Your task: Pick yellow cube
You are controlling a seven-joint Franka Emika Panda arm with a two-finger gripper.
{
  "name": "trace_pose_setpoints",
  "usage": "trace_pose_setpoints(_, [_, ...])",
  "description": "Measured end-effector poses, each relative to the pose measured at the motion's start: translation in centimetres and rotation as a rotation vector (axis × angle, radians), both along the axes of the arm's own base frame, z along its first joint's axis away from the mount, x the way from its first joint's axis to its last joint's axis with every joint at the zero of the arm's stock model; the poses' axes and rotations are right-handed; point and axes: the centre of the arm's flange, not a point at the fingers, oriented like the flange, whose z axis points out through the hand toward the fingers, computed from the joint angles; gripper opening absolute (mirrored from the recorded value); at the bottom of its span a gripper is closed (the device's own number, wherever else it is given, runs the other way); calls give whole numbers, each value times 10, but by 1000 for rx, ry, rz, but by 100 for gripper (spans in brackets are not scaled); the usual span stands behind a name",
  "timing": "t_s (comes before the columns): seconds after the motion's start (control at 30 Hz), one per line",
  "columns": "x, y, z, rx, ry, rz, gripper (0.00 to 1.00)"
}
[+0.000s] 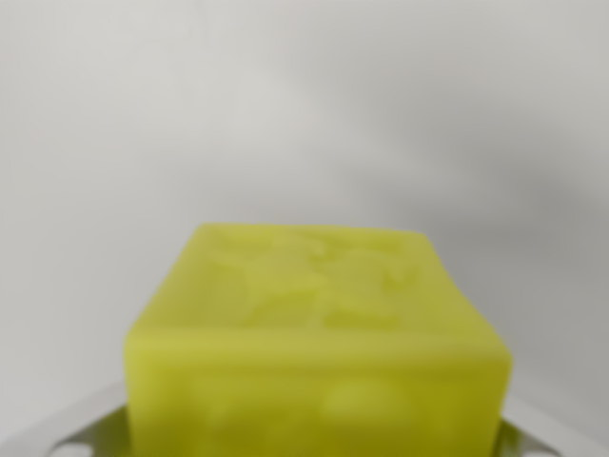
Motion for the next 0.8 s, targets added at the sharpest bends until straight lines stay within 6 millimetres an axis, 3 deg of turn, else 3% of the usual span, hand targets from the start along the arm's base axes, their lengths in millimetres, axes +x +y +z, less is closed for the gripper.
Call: trace_pose_setpoints(0.8, [0,0,60,0,0,0,0])
